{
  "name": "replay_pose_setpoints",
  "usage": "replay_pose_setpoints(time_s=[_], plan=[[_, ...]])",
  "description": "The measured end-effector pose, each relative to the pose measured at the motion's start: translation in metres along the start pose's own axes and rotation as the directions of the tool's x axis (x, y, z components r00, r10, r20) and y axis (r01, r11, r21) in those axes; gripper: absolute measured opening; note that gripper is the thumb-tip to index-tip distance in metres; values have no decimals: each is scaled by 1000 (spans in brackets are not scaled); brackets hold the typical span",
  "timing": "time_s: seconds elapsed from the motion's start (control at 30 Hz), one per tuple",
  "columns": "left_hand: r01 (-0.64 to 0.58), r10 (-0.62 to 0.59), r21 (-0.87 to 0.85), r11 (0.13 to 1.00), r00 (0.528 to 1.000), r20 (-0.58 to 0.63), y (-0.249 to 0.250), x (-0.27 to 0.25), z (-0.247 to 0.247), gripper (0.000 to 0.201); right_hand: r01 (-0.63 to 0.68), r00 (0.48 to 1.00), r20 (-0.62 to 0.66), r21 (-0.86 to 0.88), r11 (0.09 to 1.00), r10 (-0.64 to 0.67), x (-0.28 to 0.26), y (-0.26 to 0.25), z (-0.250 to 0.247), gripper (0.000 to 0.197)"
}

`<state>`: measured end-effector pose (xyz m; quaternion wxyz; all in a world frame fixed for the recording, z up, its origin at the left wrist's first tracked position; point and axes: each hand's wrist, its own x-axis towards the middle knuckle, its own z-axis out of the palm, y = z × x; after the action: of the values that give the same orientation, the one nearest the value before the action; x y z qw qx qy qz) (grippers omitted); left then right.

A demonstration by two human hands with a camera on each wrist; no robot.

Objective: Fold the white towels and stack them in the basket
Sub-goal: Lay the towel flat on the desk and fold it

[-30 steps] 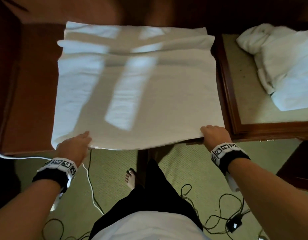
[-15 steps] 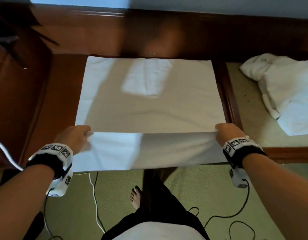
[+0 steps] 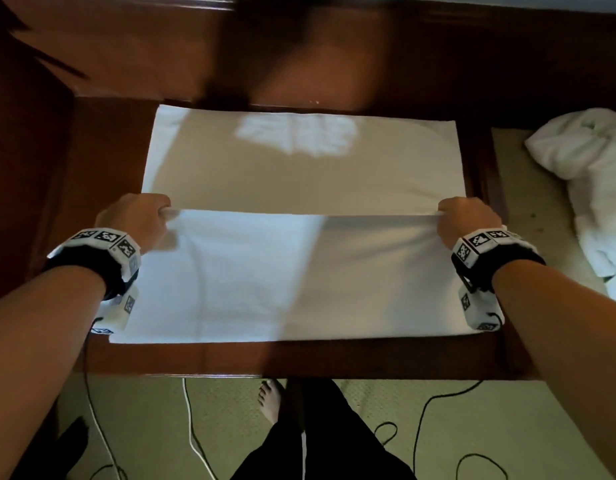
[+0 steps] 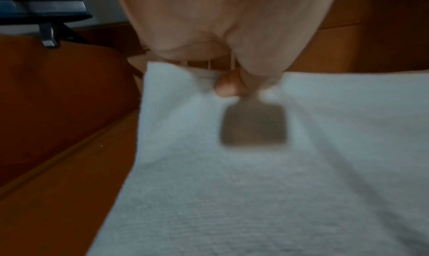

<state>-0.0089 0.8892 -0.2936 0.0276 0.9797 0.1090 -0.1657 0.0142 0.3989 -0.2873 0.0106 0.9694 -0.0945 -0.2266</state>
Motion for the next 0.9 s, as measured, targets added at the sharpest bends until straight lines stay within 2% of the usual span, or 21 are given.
replay_pose_setpoints(time_s=[0.03,0.1,0.17,0.23,0.27,0.33,0.4,0.43,0.53,0.63,0.7,0.77,0.83,0.9], plan=[[-10,10,-2,1000,1000,-17,3,3,3,19,16,1000,-21,-19,1000,-16,6,1,5,23],[-46,47,14,999,997,-66,6,5,9,17,47,985,-166,-48,998,-54,12,6,21,29],[-70,74,41,997,991,-112,9,-2,23,38,66,939,-340,28,997,-53,7,8,39,40],[-138,137,2,990,983,-123,14,-19,44,56,129,896,-438,107,986,-70,-8,2,61,45],[-191,190,-3,982,977,-97,17,-32,59,61,160,902,-423,131,978,-91,-19,-3,74,49],[-264,264,29,964,965,0,19,-62,93,67,183,953,-268,145,972,-140,-45,-8,105,61],[-264,260,29,964,962,85,14,-90,123,73,169,982,-100,92,981,-160,-72,-2,137,70],[-251,247,28,968,964,103,8,-104,135,75,166,984,-69,68,984,-162,-84,4,151,72],[-242,239,29,970,968,79,-1,-132,153,76,166,984,-70,57,985,-161,-102,18,170,73],[-216,216,-5,976,975,60,7,-141,151,79,150,984,-110,91,984,-140,-107,6,166,75],[-256,256,3,967,965,58,25,-137,146,81,212,965,-182,123,969,-188,-111,-25,160,76],[-355,352,32,934,934,66,49,-133,145,81,363,913,-240,106,926,-331,-119,-70,159,74],[-417,413,61,907,908,63,66,-131,150,81,515,838,-226,27,857,-496,-128,-112,165,72],[-419,417,68,905,908,53,72,-132,157,80,578,804,-149,-26,815,-575,-132,-130,173,70]])
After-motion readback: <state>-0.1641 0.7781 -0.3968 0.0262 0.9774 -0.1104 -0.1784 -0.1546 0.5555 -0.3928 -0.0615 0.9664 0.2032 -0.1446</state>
